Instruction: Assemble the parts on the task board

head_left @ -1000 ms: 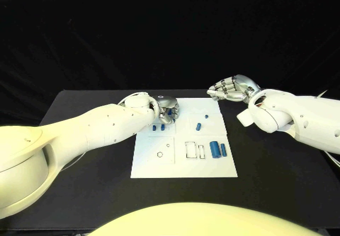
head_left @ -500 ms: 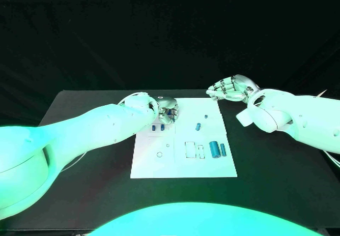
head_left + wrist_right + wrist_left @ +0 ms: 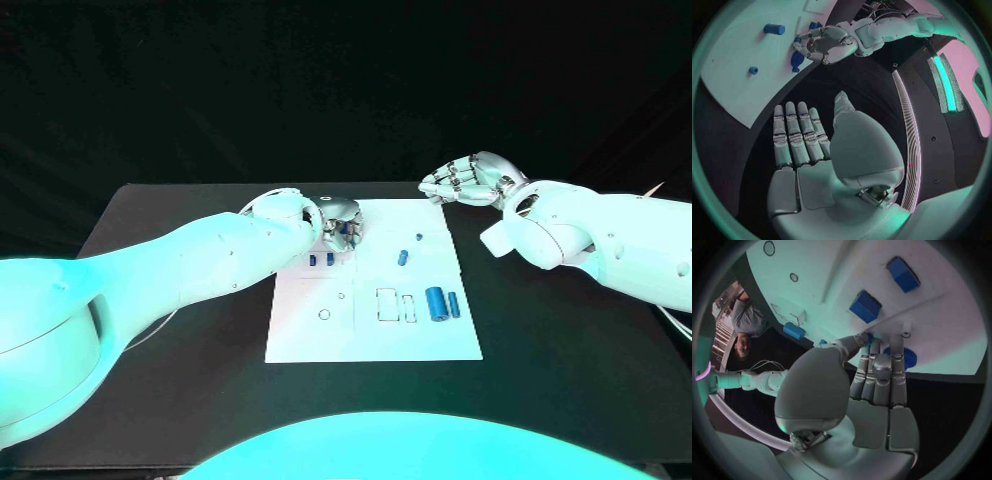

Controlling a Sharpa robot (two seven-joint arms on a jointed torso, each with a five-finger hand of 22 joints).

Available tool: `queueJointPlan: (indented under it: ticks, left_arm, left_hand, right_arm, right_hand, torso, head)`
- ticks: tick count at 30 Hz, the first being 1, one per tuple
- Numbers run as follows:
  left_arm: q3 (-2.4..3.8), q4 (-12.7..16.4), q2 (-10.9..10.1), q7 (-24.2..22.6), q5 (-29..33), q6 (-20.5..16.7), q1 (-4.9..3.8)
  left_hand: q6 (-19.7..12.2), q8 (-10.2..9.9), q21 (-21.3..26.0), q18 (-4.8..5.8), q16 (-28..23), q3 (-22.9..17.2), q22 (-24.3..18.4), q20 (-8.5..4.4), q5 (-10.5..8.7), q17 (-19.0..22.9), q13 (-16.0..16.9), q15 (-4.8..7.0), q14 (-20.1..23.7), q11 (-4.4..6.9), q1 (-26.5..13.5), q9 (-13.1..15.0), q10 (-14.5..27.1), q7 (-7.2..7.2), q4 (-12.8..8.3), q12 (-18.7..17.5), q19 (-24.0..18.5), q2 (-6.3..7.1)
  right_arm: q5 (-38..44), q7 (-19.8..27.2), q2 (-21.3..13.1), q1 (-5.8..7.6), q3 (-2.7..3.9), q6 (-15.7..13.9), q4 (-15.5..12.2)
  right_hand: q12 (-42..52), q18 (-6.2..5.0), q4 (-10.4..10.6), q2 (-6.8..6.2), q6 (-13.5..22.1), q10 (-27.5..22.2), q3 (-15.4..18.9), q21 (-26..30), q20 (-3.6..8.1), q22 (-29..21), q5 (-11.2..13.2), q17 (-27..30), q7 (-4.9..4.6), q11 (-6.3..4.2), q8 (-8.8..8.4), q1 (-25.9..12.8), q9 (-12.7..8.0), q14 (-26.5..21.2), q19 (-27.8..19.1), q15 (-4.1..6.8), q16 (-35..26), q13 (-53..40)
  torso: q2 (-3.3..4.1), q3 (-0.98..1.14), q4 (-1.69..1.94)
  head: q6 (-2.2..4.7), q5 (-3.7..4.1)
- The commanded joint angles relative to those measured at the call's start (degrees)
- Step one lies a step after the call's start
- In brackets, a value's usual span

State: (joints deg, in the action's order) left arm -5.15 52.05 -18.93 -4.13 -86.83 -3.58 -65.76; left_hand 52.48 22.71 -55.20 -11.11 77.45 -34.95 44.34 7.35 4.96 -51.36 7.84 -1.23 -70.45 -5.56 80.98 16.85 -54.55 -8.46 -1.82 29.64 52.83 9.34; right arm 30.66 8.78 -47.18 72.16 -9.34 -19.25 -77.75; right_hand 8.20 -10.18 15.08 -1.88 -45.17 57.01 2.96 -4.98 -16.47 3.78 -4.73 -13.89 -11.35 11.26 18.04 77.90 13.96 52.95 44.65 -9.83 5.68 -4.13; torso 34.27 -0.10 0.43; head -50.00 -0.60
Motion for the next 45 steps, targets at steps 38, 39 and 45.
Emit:
queueJointPlan:
  ticks: [38, 39, 45]
  left_arm:
    - [4.06, 11.5, -11.7, 0.8, 6.9, -0.4, -0.53]
    - [4.10, 11.5, -12.0, 0.9, 6.8, -0.2, -0.58]
    - [4.19, 10.9, -12.4, 1.2, 6.4, 0.7, -0.67]
  left_hand:
    - [3.6, -2.1, -1.9, 0.54, 2.4, -0.8, 1.7, -0.82, 0.18, -2.1, -0.3, 0.28, -2.3, 0.78, -0.8, 1.3, -6.0, 0.07, -0.6, -4.8, 0.5, -0.58]
    - [3.6, -2.1, -1.9, 0.54, 2.4, -0.8, 1.7, -0.82, 0.18, -2.1, -0.3, 0.28, -2.3, 0.78, -0.8, 1.3, -6.0, 0.07, -0.6, -4.8, 0.5, -0.58]
    - [3.7, -2.2, -1.9, 0.55, 2.4, -0.8, 1.7, -0.81, 0.15, -2.1, -0.3, 0.27, -2.3, 0.77, -0.8, 1.3, -6.0, 0.07, -0.6, -4.9, 0.5, -0.54]
  right_arm:
    - [0.0, 0.3, -0.9, -0.02, 0.02, 0.1, -0.4]
    - [0.0, 0.3, -0.9, -0.02, 0.02, 0.1, -0.4]
    - [0.0, 0.3, -0.9, -0.02, 0.01, 0.1, -0.4]
  right_hand:
    - [-0.5, -0.23, -0.9, 0.37, -0.5, -0.1, -1.1, -0.3, 0.05, 0.2, 0.4, 0.4, -2.79, -0.04, -0.58, 0.0, 0.7, 0.7, 1.1, 0.03, 0.2, 0.4]
    - [-0.5, -0.23, -0.9, 0.37, -0.5, -0.1, -1.1, -0.3, 0.05, 0.2, 0.4, 0.4, -2.79, -0.04, -0.58, 0.0, 0.7, 0.7, 1.1, 0.03, 0.2, 0.4]
    - [-0.5, -0.23, -0.9, 0.37, -0.5, -0.1, -1.1, -0.3, 0.05, 0.2, 0.4, 0.4, -2.79, -0.04, -0.58, 0.0, 0.7, 0.7, 1.1, 0.03, 0.2, 0.4]
  torso:
    - [-0.16, -0.05, 0.18]
    - [-0.15, -0.03, 0.16]
    - [-0.06, -0.05, 0.10]
  head:
    - [0.04, -0.51]
    - [0.03, -0.57]
    - [0.03, -0.59]
